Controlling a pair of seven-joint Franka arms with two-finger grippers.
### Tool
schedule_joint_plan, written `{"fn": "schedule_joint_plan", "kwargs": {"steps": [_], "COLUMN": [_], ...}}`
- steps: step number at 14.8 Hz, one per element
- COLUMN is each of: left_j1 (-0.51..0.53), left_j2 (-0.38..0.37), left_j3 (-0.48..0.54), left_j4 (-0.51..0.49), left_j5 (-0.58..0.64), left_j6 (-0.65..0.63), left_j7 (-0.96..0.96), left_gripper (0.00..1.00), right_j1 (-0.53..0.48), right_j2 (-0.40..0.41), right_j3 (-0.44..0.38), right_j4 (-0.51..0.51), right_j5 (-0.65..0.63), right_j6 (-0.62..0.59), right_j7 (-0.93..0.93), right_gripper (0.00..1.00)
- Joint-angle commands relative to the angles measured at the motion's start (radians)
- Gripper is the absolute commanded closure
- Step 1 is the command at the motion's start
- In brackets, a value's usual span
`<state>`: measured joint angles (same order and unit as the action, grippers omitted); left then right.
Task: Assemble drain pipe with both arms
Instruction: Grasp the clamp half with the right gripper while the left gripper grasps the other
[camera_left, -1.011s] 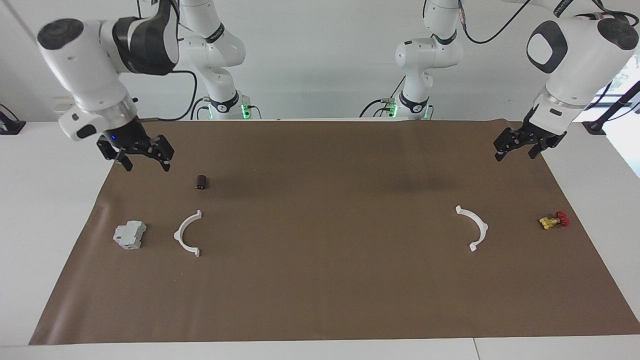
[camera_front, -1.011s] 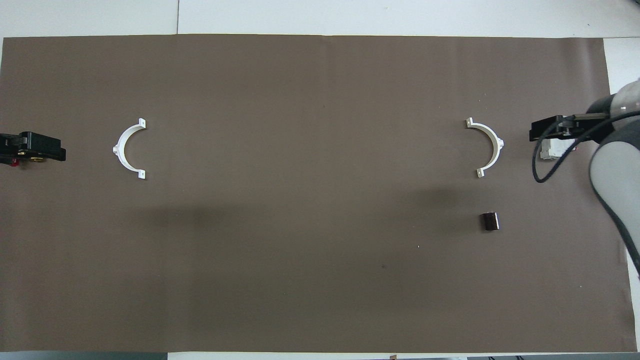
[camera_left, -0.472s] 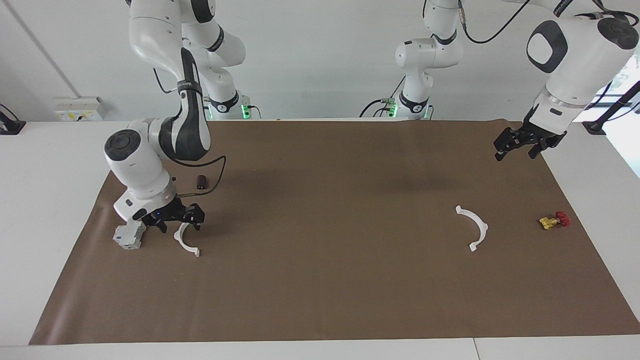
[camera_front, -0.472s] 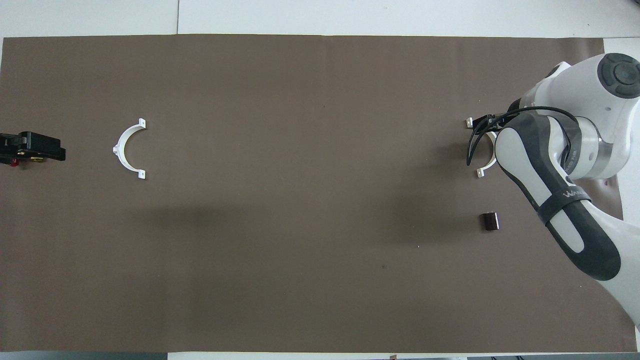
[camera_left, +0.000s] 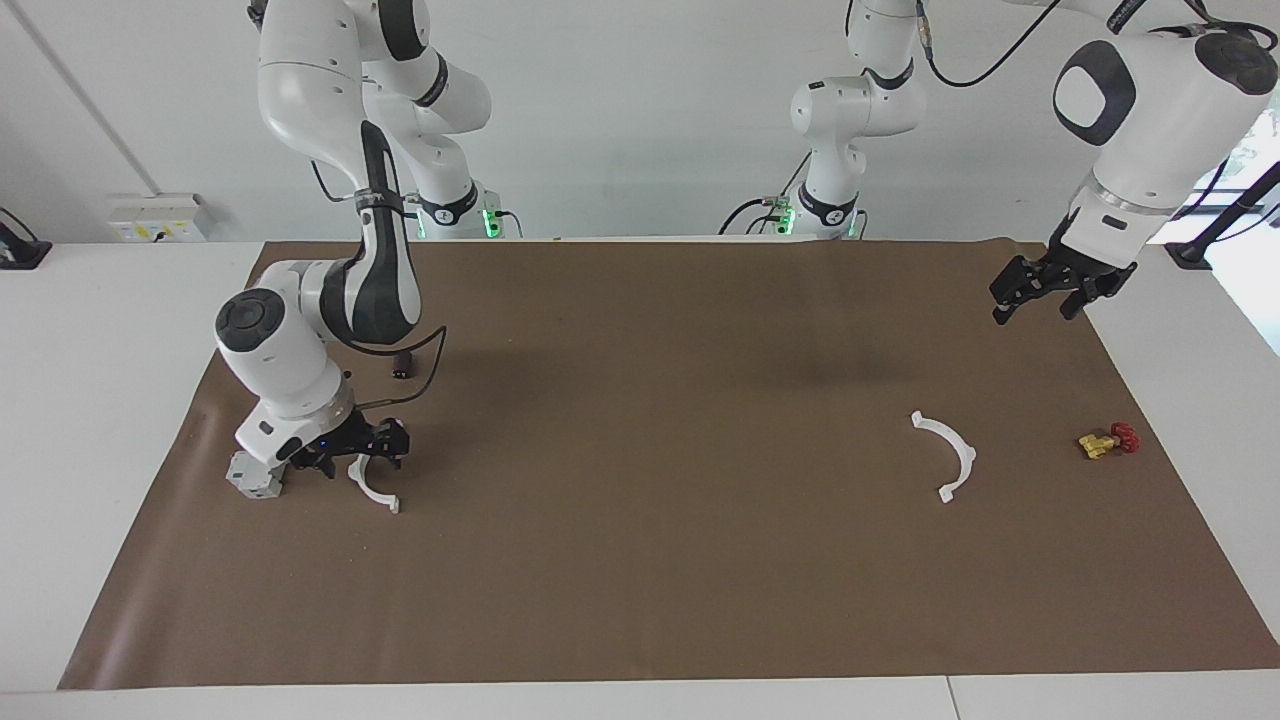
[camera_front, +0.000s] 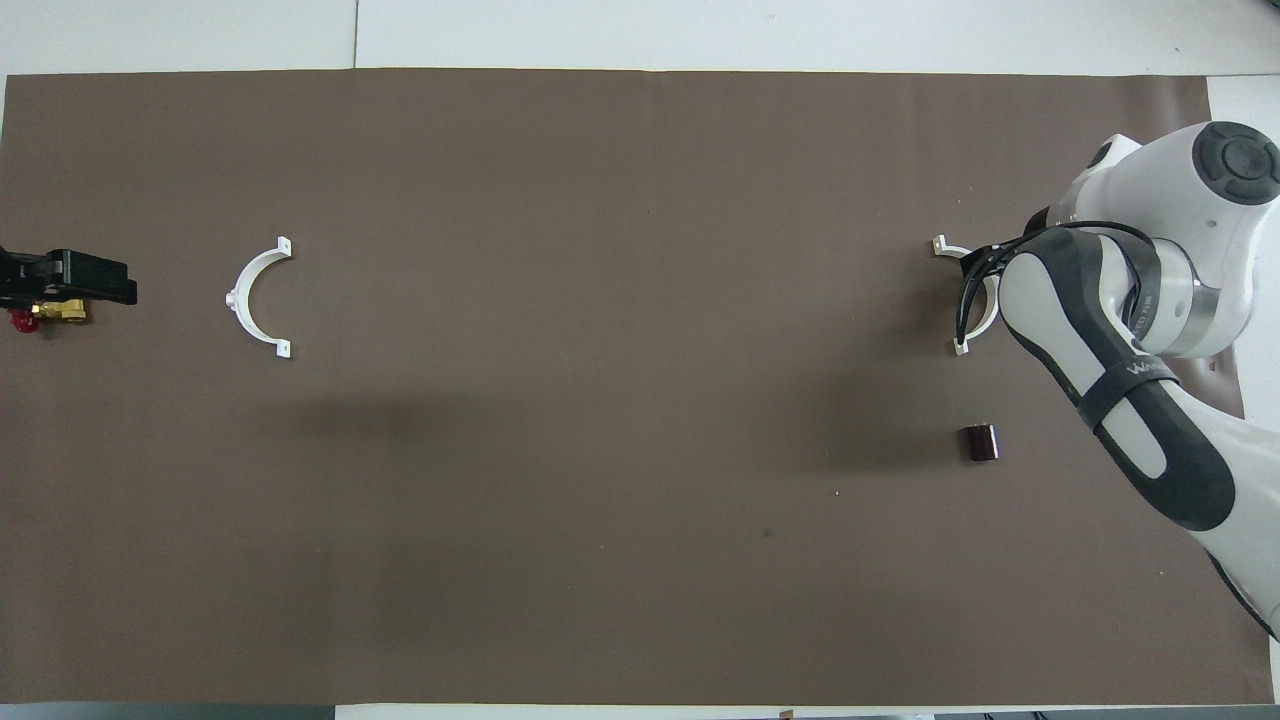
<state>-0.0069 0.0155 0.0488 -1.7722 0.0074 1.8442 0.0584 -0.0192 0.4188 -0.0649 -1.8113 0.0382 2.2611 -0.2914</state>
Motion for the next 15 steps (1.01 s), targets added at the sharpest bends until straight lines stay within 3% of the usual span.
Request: {"fn": "schedule_joint_plan", "kwargs": {"steps": [1, 8, 15], "left_j1": [-0.007, -0.007, 0.004], "left_j2": [0.062, 0.234, 0.325], "left_j3": [0.003, 0.002, 0.002], "left_j4": [-0.003, -0.016, -0.093], "left_j5": [0.006, 0.008, 0.008], "left_j6": [0.065, 0.291, 0.452], "left_j7": [0.009, 0.009, 0.011], "left_gripper": [0.00, 0.00, 0.00], "right_j1": [-0.015, -0.008, -0.015], "right_j2": [-0.002, -0.005, -0.006], "right_j3": [0.013, 0.013, 0.013], "right_j4": [-0.078, -0.091, -0.092], "right_j5": [0.022, 0.022, 0.023], "right_j6": [0.098, 0.106, 0.106], "right_j7": [-0.045, -0.049, -0.049], "right_gripper": [0.27, 0.50, 0.50]}}
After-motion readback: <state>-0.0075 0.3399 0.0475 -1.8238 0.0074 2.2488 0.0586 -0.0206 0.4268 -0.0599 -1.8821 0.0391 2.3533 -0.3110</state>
